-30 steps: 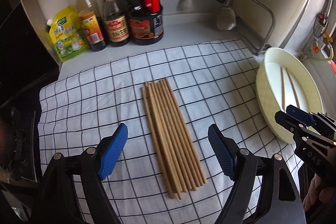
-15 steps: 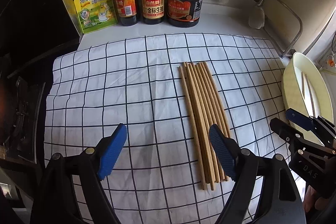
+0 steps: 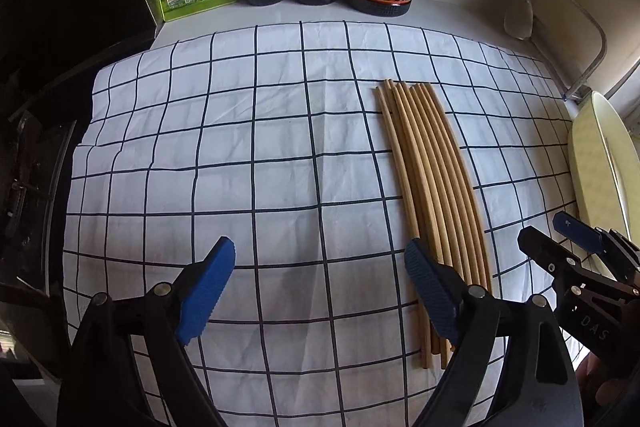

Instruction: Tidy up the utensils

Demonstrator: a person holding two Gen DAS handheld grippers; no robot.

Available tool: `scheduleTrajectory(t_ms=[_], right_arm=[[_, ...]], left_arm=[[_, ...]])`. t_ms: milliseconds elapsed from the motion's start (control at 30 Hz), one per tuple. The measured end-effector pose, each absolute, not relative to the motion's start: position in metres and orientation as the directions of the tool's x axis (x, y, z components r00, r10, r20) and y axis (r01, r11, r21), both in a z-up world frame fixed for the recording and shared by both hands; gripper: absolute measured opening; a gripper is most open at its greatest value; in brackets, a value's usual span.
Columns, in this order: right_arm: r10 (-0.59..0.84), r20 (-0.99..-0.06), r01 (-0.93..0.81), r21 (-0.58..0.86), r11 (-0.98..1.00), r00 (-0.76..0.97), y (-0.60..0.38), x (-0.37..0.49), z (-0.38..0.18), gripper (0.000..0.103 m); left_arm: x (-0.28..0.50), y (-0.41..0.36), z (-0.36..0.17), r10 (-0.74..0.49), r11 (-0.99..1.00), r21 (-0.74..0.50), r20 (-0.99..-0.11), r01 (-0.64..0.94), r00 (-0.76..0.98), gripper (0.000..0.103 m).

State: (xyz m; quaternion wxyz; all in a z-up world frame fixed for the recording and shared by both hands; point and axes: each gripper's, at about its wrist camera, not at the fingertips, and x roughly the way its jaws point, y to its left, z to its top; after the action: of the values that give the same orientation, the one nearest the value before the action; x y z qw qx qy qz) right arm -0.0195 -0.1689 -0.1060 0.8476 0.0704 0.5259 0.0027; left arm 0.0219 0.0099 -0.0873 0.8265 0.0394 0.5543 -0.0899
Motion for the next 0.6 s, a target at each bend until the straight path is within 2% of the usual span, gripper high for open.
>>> scheduleTrajectory(t_ms=[133, 200, 600], right_arm=[[0.062, -0.891, 0.079, 0.109, 0.991, 0.449, -0.168, -0.016, -0.115, 0.061], [0.049, -0.891, 0.089, 0.100, 0.991, 0.452, -0.168, -0.014, -0.119, 0.064], [0.021, -0.895, 0.075, 0.061, 0.995, 0.445, -0.157, -0.006, -0.131, 0.064]], left_arm=[[0.019, 0.009, -0.096, -0.105, 0.980, -0.034, -0.926, 0.196, 0.362, 0.085], [0.018, 0.009, -0.098, -0.106, 0.980, -0.036, -0.927, 0.196, 0.361, 0.085], [0.015, 0.007, -0.109, -0.107, 0.982, -0.042, -0.929, 0.187, 0.355, 0.085]])
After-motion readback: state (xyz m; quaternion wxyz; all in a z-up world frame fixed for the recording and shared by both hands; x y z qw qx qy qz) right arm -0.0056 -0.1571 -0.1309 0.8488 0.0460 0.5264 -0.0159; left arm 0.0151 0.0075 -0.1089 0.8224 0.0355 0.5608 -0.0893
